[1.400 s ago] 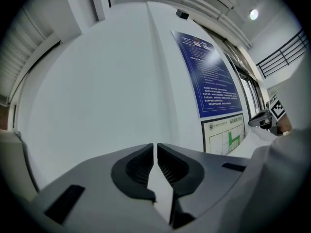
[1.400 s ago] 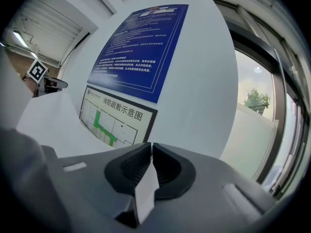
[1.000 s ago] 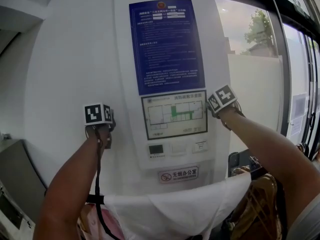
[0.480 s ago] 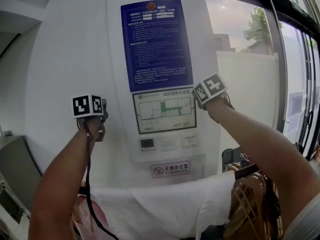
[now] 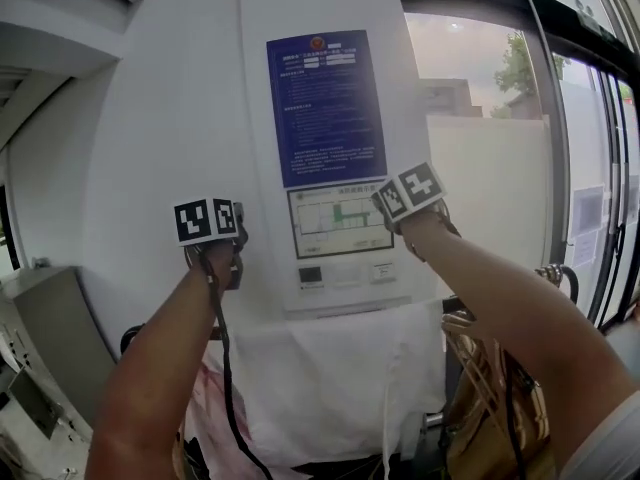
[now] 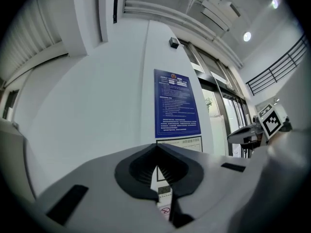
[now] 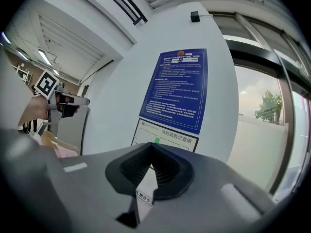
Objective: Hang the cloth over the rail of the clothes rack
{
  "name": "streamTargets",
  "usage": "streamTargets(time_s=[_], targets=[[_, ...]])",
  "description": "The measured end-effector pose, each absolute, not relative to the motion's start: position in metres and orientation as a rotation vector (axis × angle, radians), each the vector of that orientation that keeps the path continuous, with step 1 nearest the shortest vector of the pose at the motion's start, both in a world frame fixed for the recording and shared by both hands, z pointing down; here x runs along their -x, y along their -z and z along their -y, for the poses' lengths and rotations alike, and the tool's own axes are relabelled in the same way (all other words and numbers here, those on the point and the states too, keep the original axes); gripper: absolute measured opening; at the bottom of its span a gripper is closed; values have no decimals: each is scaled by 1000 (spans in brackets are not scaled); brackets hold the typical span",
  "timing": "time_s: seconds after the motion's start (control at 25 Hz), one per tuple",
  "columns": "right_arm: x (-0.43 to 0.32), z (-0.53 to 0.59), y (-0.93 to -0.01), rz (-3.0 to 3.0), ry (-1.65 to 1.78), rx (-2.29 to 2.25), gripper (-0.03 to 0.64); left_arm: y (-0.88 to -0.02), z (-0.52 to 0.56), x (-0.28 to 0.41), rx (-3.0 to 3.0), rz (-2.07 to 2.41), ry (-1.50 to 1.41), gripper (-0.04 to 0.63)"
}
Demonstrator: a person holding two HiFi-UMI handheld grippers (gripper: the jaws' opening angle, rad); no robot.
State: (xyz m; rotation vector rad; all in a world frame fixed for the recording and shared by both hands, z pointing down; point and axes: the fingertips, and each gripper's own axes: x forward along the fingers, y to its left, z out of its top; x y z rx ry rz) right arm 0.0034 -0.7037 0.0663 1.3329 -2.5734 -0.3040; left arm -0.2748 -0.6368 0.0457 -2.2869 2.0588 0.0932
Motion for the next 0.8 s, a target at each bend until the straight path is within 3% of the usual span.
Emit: streamTargets(time_s=[0.4, 0.68, 0.8], targets=[[1, 531, -109, 2606, 397, -1412, 2, -99, 504, 246, 2432, -1860, -96, 6], [-20, 476, -178, 2609, 283, -1458, 24, -157, 449, 227, 2444, -1819, -55, 12], [-23, 463, -204, 2633, 219, -1478, 51, -182, 441, 232, 2419, -1855, -44, 75]])
